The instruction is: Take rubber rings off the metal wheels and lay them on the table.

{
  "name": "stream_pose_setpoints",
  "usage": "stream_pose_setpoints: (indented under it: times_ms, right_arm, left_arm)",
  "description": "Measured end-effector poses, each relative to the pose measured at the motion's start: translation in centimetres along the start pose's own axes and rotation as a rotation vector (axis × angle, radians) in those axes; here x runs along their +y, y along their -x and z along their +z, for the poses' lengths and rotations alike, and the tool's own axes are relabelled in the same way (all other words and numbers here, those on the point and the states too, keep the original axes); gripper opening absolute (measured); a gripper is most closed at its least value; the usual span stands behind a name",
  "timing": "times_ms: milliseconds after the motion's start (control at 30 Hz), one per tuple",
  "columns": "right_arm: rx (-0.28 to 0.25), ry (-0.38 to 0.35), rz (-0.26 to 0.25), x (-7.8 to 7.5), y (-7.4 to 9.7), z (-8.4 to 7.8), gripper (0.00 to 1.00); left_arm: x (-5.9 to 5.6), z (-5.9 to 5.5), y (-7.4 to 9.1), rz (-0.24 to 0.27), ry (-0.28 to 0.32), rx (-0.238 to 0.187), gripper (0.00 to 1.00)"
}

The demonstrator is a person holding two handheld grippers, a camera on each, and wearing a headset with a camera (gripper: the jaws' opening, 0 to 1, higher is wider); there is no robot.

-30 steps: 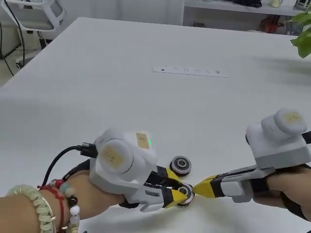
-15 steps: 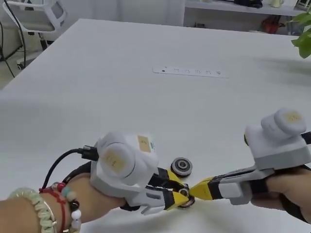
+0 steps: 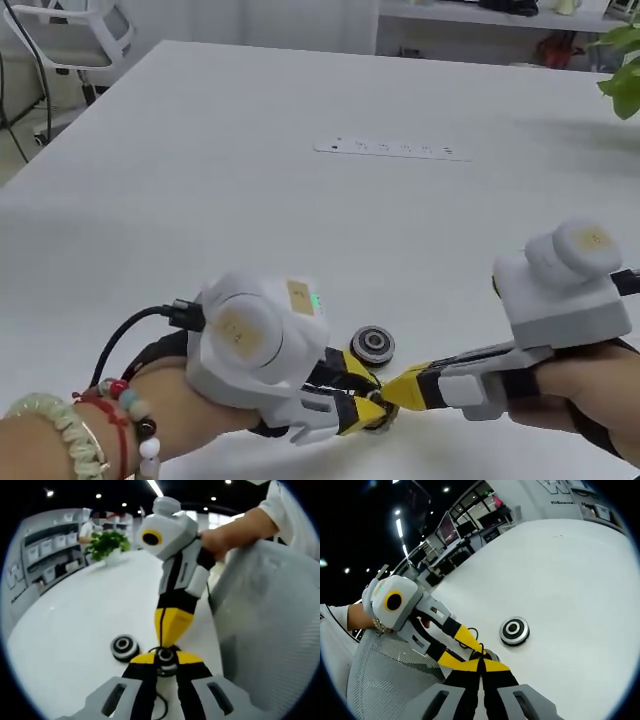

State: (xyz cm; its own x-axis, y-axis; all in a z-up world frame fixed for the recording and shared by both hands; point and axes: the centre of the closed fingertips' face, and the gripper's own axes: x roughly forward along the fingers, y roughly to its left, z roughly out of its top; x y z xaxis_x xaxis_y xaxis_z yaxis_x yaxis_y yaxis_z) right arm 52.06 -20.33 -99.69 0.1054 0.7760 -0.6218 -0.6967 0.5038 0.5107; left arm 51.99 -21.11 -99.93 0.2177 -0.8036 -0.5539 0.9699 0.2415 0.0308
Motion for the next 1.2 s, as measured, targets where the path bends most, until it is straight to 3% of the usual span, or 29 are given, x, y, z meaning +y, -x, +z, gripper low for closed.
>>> stream_pose_setpoints:
  times_ms: [167, 267, 333, 467, 500, 600, 733, 800, 900, 1033, 1200]
  right_arm:
    - [0.002, -0.004, -0.026, -0.3, 0.2, 0.2, 0.0]
    - [-0.009, -0.016, -0.03, -0.4, 0.4, 0.5, 0.0]
    - [-0.028, -0.018, -0.032, -0.4, 0.7, 1.0, 0.0]
    - [-0.055, -0.009, -0.042, -0.2, 1.1, 1.8, 0.0]
    - [-0.062, -0.002, -0.047, -0.1, 1.3, 2.0, 0.0]
    - [-0.083, 0.006, -0.048, 0.2, 1.7, 2.5, 0.0]
    - [-0.111, 0.017, -0.047, 0.6, 2.3, 3.2, 0.0]
    - [-0.125, 0.026, -0.049, 0.7, 2.5, 3.5, 0.0]
    - [-0.144, 0.029, -0.045, 0.9, 2.8, 3.9, 0.0]
    - [-0.172, 0.021, -0.023, 1.5, 2.9, 4.5, 0.0]
    - [-0.18, 0.023, -0.011, 2.1, 2.9, 4.7, 0.0]
  left_arm:
    - [-0.4, 0.9, 0.6, -0.027, -0.015, -0.002, 0.23]
    - [-0.8, 2.3, 1.4, -0.054, -0.034, -0.033, 0.29]
    - [-1.3, 3.0, 1.8, -0.096, -0.027, -0.031, 0.38]
    - [-0.8, 5.1, 3.0, -0.072, -0.062, -0.049, 0.56]
    - [-0.5, 5.6, 3.6, -0.06, -0.099, -0.05, 0.58]
    - [-0.1, 6.0, 5.1, -0.042, -0.15, -0.03, 0.58]
    - [0.9, 6.3, 7.8, 0.008, -0.164, -0.034, 0.62]
    - [1.3, 6.3, 9.0, 0.039, -0.152, -0.043, 0.65]
    - [2.0, 5.4, 11.0, 0.097, -0.14, -0.032, 0.68]
    - [2.3, 3.2, 13.0, 0.155, -0.092, -0.024, 0.7]
    - [1.6, 0.8, 14.4, 0.213, 0.01, -0.06, 0.75]
